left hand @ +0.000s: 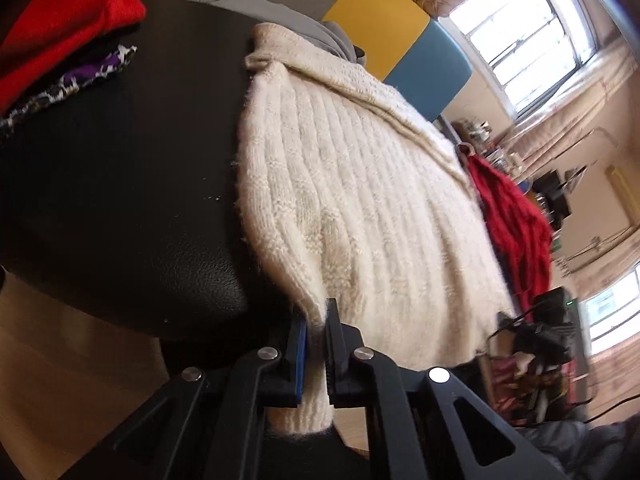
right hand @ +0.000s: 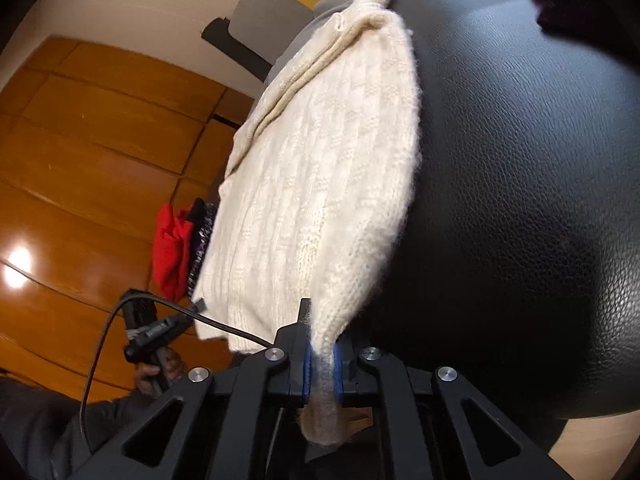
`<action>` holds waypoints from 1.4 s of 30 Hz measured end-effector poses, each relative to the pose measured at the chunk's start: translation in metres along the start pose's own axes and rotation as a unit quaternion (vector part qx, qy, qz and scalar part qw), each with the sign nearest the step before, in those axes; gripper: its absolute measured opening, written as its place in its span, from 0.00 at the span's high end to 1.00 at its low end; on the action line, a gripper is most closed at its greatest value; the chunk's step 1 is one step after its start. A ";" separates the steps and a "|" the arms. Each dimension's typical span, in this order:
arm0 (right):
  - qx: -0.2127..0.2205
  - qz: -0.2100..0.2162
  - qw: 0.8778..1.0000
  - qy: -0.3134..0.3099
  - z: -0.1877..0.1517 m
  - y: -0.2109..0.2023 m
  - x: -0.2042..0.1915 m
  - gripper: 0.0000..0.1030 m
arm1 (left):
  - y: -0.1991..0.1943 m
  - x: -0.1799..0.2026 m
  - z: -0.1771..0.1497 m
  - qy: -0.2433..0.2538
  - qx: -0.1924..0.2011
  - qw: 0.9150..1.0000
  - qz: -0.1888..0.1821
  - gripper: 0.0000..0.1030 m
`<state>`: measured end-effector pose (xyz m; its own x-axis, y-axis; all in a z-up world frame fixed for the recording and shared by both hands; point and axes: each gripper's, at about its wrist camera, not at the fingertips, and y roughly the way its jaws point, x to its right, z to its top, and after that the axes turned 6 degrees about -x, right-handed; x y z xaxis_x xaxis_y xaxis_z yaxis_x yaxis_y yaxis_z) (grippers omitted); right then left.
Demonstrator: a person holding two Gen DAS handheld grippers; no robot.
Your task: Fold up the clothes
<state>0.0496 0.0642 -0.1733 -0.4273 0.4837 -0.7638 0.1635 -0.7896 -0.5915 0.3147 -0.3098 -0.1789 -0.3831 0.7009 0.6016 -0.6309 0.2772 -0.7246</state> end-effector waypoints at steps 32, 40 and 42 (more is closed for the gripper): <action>0.128 0.115 0.985 -0.006 0.241 0.010 -0.039 0.92 | 0.025 0.001 0.259 -0.025 0.142 0.977 -0.158 0.94; 0.107 0.070 0.990 0.062 0.296 0.046 0.019 0.92 | 0.079 -0.032 0.273 -0.069 0.109 0.984 -0.122 0.94; 0.101 0.064 0.990 0.073 0.294 0.053 0.031 0.93 | 0.085 -0.038 0.267 -0.075 0.103 0.985 -0.118 0.94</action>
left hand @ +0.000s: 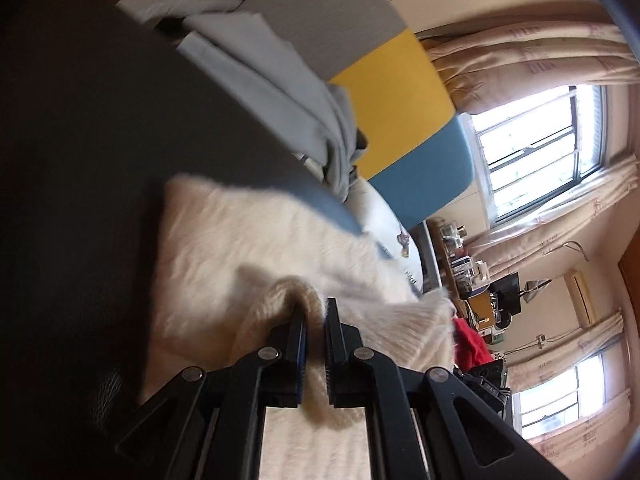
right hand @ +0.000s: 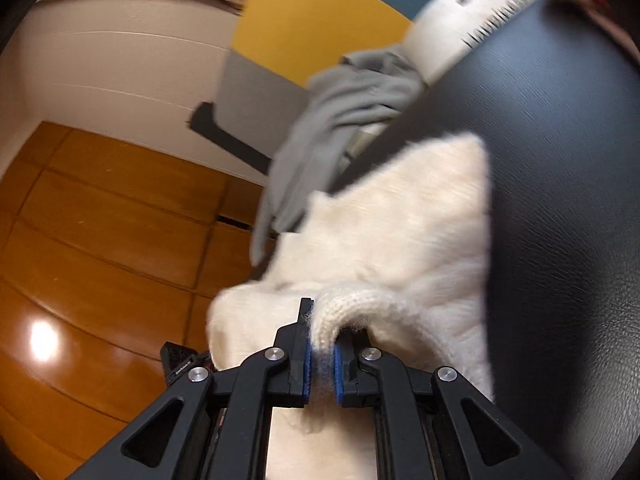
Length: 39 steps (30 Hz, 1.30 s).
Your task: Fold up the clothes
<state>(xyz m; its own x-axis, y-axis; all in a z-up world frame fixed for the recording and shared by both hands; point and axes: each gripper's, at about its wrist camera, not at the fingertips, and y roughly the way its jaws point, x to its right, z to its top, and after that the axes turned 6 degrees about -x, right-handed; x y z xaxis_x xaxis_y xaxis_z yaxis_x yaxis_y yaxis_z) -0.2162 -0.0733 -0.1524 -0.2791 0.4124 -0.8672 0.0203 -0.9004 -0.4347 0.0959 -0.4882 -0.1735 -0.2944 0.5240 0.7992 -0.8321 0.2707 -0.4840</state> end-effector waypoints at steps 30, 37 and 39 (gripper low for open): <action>0.040 0.033 0.998 0.021 -0.041 -0.043 -0.031 0.88 | -0.024 -0.022 -0.008 -0.150 -0.022 0.988 -0.039 0.95; 0.061 0.076 0.990 0.102 -0.047 -0.045 0.018 0.64 | -0.031 -0.049 -0.018 -0.204 -0.011 0.978 -0.028 0.93; 0.073 0.081 0.990 0.084 -0.051 -0.059 0.011 0.52 | -0.049 -0.043 -0.017 -0.188 0.010 0.982 -0.013 0.90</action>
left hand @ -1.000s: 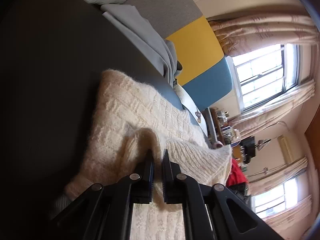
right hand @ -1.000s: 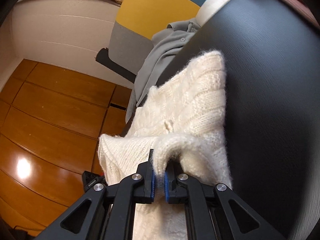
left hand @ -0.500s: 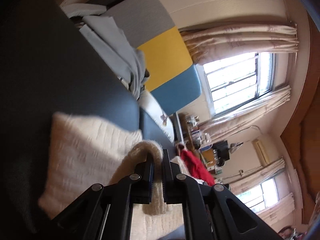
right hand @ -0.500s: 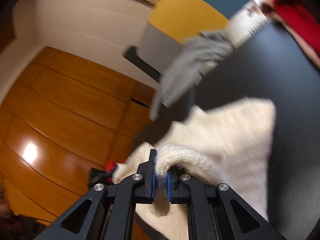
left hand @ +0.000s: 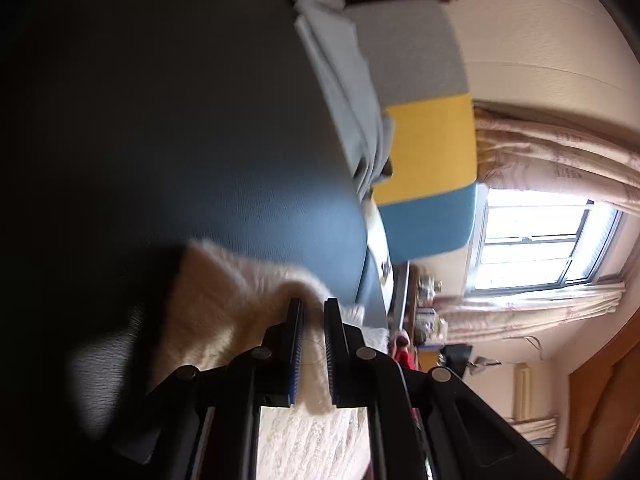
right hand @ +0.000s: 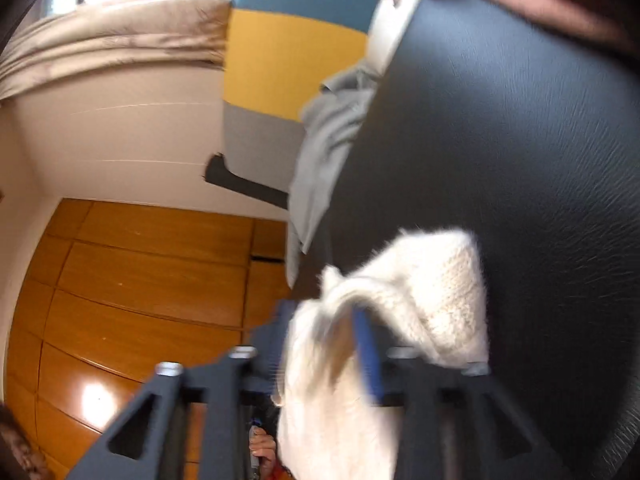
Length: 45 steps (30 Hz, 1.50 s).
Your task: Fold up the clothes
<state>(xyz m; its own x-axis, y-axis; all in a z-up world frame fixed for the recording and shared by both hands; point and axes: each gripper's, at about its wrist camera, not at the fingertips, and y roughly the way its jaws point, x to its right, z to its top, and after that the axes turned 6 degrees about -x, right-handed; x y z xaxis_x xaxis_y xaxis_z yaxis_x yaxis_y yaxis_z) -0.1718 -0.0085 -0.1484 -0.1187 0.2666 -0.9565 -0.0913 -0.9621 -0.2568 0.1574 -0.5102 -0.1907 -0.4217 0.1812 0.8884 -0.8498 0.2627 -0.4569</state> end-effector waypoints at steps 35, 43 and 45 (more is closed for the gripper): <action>-0.101 -0.319 0.906 -0.261 -0.135 -0.071 -0.027 0.94 | 0.074 0.102 -0.187 0.393 -0.117 0.889 0.204 0.82; -0.091 -0.368 0.891 -0.248 -0.135 -0.089 -0.022 0.63 | 0.067 0.097 -0.197 0.392 -0.112 0.891 0.200 0.82; -0.065 -0.374 0.880 -0.284 -0.136 -0.091 -0.048 0.62 | 0.063 0.100 -0.201 0.399 -0.101 0.889 0.203 0.82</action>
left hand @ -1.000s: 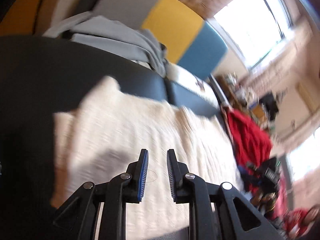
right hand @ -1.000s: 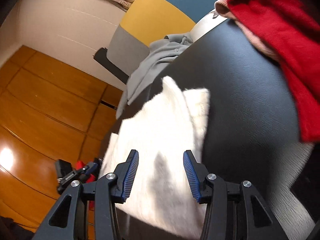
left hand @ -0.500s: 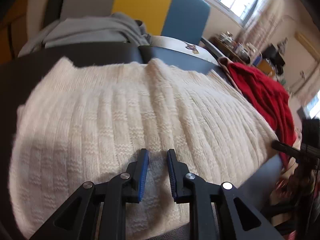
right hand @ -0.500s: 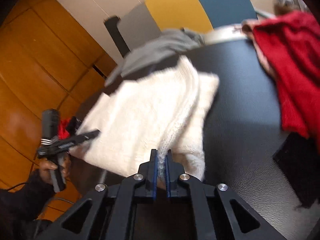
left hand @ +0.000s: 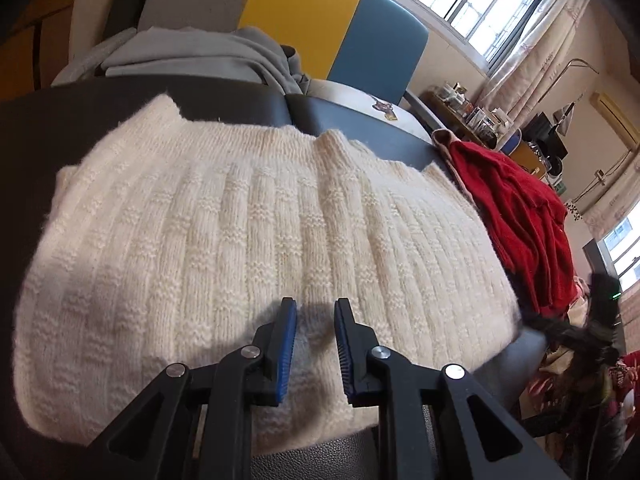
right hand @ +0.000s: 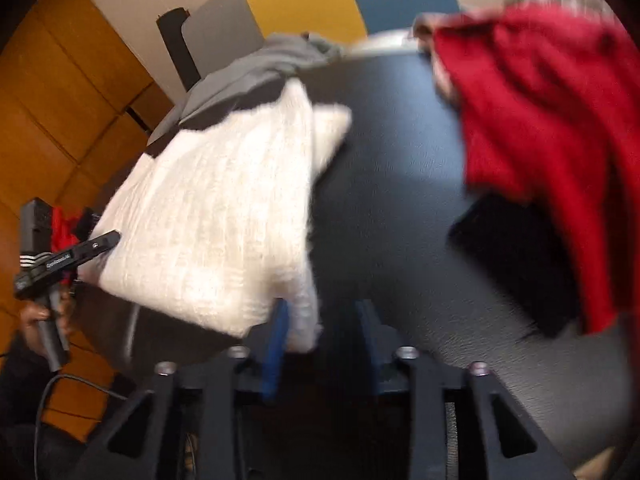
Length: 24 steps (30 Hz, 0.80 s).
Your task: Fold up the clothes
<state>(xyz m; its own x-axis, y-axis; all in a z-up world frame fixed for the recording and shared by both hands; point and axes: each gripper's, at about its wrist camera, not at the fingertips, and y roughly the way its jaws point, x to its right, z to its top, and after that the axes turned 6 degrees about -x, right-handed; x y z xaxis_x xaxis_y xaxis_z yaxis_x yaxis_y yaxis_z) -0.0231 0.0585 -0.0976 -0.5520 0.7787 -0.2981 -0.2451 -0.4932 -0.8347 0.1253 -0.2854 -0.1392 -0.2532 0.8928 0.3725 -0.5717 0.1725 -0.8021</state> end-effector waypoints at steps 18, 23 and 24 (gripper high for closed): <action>0.070 0.030 0.987 -0.142 0.045 0.096 -0.105 0.45 | -0.103 -0.111 -0.063 -0.054 0.067 0.996 0.029 0.75; 0.076 0.034 0.986 -0.143 0.042 0.091 -0.098 0.45 | -0.100 -0.149 -0.054 -0.084 0.050 0.994 -0.049 0.70; 0.077 0.033 0.986 -0.144 0.042 0.093 -0.097 0.45 | -0.098 -0.149 -0.052 -0.084 0.046 0.994 -0.060 0.70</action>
<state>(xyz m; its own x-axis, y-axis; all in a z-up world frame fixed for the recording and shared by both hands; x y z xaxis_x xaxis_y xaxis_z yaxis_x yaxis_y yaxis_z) -0.0260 -0.0794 -0.1264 -0.7681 0.6125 -0.1869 -0.3072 -0.6086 -0.7316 0.2591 -0.4138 -0.1403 -0.3012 0.7842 0.5426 -0.6730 0.2283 -0.7035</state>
